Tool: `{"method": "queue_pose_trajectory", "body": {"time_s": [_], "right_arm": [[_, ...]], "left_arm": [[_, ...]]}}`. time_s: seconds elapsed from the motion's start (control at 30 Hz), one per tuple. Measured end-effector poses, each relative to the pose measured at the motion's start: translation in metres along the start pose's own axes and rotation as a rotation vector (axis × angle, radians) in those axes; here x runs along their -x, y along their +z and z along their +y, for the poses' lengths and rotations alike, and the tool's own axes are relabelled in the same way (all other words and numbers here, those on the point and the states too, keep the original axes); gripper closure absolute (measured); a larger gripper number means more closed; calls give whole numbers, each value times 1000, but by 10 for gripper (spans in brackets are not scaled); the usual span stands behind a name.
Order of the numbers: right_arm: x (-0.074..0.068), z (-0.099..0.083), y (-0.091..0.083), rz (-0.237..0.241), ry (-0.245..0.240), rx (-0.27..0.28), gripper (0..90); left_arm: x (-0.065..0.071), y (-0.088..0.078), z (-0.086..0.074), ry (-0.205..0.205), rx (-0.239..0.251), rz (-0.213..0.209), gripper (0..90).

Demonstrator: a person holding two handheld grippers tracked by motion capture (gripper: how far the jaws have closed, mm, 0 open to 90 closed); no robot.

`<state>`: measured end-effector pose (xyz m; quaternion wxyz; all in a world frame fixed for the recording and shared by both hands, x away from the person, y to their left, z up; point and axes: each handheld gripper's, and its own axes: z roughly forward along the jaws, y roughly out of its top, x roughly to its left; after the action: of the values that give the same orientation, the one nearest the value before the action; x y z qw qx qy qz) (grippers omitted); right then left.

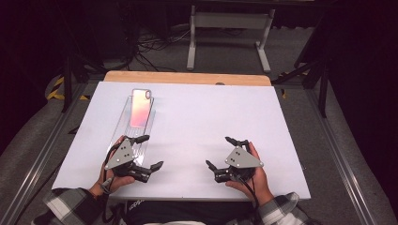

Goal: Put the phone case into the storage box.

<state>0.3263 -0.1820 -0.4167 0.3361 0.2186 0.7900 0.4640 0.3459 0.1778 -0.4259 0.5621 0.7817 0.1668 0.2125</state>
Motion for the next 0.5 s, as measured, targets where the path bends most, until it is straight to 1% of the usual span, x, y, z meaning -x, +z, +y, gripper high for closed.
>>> {"method": "queue_pose_trajectory", "body": {"time_s": [0.27, 0.5], "right_arm": [[2, -1, 0, 0, 2, 1, 47], [3, -3, 1, 5, 0, -10, 47]], "left_arm": [[1, 2, 0, 2, -12, -8, 40], [0, 3, 0, 12, -11, -4, 40]]}}
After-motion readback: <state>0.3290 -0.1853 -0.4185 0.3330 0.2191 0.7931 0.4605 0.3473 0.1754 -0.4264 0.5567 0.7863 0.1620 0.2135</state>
